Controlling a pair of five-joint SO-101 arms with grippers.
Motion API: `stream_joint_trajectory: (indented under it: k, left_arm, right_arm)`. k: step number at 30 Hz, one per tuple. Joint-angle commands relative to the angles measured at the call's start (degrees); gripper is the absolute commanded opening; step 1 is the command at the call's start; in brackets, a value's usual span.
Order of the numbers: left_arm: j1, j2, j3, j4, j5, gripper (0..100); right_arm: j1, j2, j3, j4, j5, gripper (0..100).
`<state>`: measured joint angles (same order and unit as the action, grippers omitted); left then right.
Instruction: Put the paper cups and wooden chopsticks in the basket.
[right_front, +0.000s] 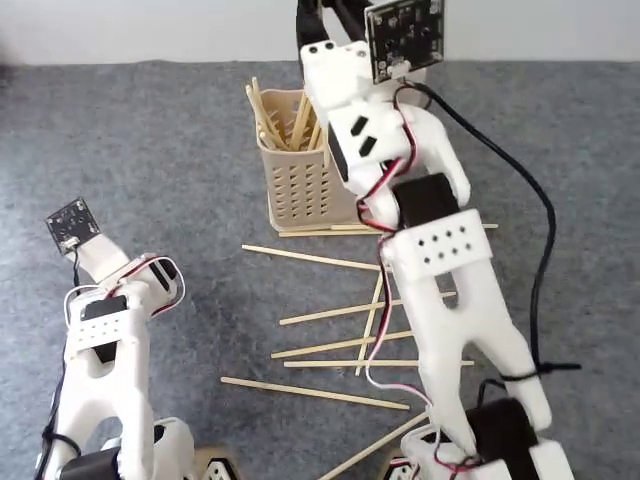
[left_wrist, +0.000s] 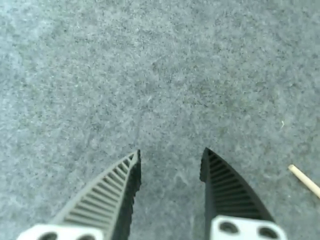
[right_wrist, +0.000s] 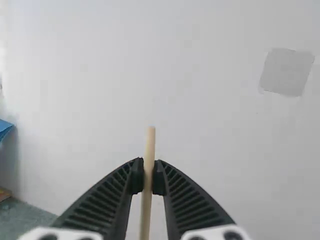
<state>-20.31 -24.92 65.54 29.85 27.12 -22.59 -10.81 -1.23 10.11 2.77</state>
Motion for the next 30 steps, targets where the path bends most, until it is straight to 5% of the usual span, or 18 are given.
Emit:
stream_joint_trajectory:
  k: [1,15,23,30]
  left_arm:
    - [0.0,-1.93,-0.4,-0.88,-0.53,19]
    - [0.0,-1.93,-0.4,-0.88,-0.53,19]
    - [0.0,-1.93,-0.4,-0.88,-0.53,19]
    - [0.0,-1.93,-0.4,-0.88,-0.53,19]
  right_arm:
    - [-1.45,0.4,-3.16,-7.78,0.88,0.8]
    - [-2.86,10.07,-10.02,-11.12,0.79,1.1]
    - [-4.18,8.75,-9.41,8.22,0.53,21.7]
    - [-5.05,-0.92,-9.41,27.38,0.53,13.3]
